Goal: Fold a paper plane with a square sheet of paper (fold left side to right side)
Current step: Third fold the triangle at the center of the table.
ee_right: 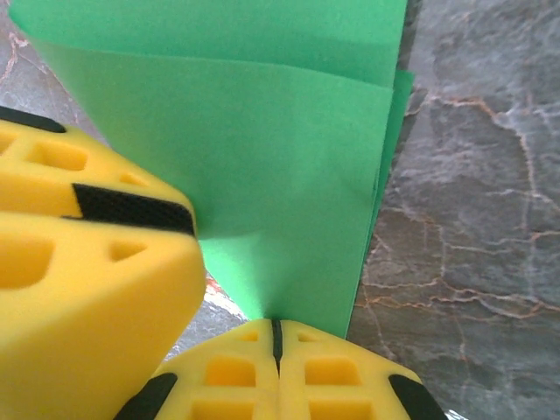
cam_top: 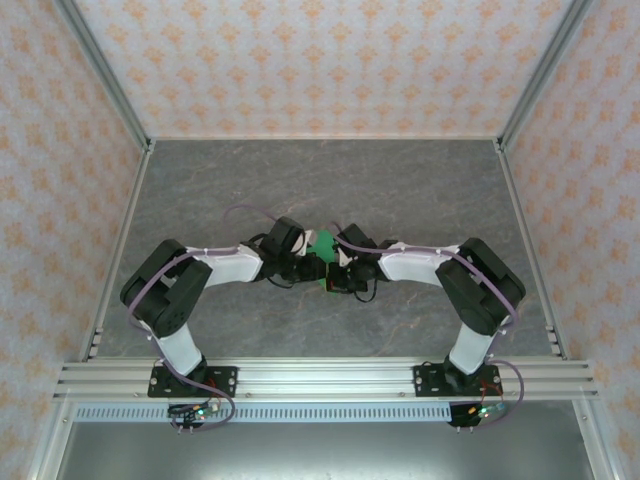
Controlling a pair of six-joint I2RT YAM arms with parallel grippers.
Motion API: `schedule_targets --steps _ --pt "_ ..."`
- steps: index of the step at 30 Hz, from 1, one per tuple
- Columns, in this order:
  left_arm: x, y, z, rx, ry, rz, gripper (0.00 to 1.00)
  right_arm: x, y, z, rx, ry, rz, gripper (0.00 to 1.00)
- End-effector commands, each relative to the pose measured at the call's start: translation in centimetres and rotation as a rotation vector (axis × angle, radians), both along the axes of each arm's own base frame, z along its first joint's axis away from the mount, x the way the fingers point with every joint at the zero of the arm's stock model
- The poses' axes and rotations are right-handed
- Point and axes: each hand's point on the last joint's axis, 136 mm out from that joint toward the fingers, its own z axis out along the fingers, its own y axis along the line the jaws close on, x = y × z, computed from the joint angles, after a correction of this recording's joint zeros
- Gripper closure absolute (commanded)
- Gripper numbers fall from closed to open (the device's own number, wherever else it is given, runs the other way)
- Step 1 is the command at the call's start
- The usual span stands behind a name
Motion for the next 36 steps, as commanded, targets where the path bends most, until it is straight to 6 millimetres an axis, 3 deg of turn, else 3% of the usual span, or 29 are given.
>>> schedule_targets --steps 1,12,23,30,36 --pt "0.3 -0.3 -1.3 0.038 -0.009 -0.002 0.79 -2.8 -5.2 -5.6 -0.266 0.100 -0.004 1.00" --pt "0.6 2.1 -3.3 0.134 -0.001 0.014 0.80 -3.2 -5.6 -5.7 -0.285 0.113 0.004 1.00" --pt "2.3 6.6 -4.2 0.152 -0.026 0.074 0.81 -3.6 -6.0 -5.8 -0.299 0.122 0.012 1.00" --pt "5.0 8.7 -3.4 0.161 -0.030 0.107 0.81 -3.8 -6.2 -5.8 -0.307 0.125 0.018 1.00" --pt "6.7 9.2 -1.0 0.123 -0.065 0.123 0.81 -3.6 -6.0 -5.7 -0.295 0.117 0.019 1.00"
